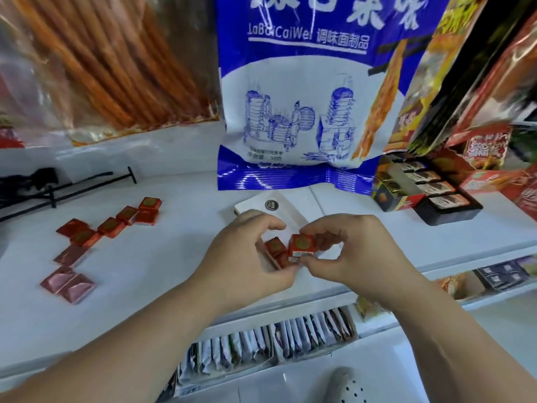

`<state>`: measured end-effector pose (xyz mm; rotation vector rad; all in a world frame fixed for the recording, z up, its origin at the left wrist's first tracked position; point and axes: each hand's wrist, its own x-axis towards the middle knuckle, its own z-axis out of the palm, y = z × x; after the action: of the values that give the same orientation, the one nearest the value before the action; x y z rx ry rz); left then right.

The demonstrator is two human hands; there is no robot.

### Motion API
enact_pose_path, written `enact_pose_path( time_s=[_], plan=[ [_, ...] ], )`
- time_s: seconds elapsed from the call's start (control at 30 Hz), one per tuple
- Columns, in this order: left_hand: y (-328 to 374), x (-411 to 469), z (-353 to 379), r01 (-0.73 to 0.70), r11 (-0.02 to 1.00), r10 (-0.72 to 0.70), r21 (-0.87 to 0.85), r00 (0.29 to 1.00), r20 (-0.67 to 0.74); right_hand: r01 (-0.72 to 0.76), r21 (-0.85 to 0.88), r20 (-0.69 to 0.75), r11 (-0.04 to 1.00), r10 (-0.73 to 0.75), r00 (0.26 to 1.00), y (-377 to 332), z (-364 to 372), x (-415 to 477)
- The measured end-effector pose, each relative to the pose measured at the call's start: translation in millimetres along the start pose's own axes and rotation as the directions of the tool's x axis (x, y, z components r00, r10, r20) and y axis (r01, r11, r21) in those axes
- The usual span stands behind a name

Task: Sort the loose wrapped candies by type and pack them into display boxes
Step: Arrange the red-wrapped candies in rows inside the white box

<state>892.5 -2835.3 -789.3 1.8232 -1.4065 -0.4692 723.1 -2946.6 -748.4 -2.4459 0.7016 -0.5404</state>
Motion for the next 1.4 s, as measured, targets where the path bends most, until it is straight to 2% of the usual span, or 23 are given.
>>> enact_pose_path(
  time_s=[0.1, 0.17, 0.27, 0.47, 0.6, 0.7, 1.0, 1.13, 1.23, 1.4],
  plan=[
    [-3.2, 1.4, 6.8, 0.098, 0.946, -0.099, 0.31, 0.995, -0.013, -0.091, 0.008, -0.043, 0.996, 0.092, 0.995, 10.1, -6.7, -1.1],
    [-4.9, 2.5, 10.0, 0.144, 0.911, -0.164, 0.387, 0.986, 0.019, -0.105, -0.035, -0.058, 0.994, 0.103, 0.993, 13.6, -10.6, -2.2],
    [-10.0, 5.2, 10.9, 0.131, 0.897, -0.164, 0.421, 0.985, 0.045, -0.096, -0.089, -0.041, 0.991, 0.092, 0.995, 13.8, -11.1, -2.5],
    [-16.7, 4.8, -4.0, 0.038, 0.953, -0.086, 0.301, 0.985, 0.148, -0.114, -0.116, 0.019, 0.987, 0.116, 0.993, 14.8, -4.2, 0.4],
    [-22.0, 0.4, -20.7, -0.038, 0.961, -0.058, 0.274, 0.941, 0.334, -0.13, -0.096, 0.05, 0.987, 0.135, 0.99, 11.9, 2.0, 2.2],
    [-24.1, -5.4, -25.8, -0.092, 0.958, -0.024, 0.27, 0.917, 0.397, -0.111, -0.12, 0.143, 0.987, 0.128, 0.981, 7.6, 12.5, 3.6],
    [-28.4, -13.4, -27.8, -0.117, 0.952, 0.003, 0.284, 0.928, 0.373, -0.064, -0.192, 0.388, 0.979, 0.136, 0.911, 3.2, 20.1, 6.1],
    [-36.3, -13.1, -31.1, -0.119, 0.956, 0.02, 0.267, 0.938, 0.347, -0.086, -0.167, 0.412, 0.982, 0.148, 0.899, 2.3, 10.5, 1.3],
    [-37.5, -11.7, -32.5, -0.11, 0.963, 0.021, 0.245, 0.94, 0.339, -0.079, -0.232, 0.468, 0.969, 0.183, 0.865, 1.5, 10.8, -2.8],
    [-35.6, -9.4, -29.9, -0.087, 0.968, 0.013, 0.237, 0.955, 0.296, -0.057, -0.282, 0.391, 0.958, 0.17, 0.905, 2.0, 19.2, -3.1]
  ],
)
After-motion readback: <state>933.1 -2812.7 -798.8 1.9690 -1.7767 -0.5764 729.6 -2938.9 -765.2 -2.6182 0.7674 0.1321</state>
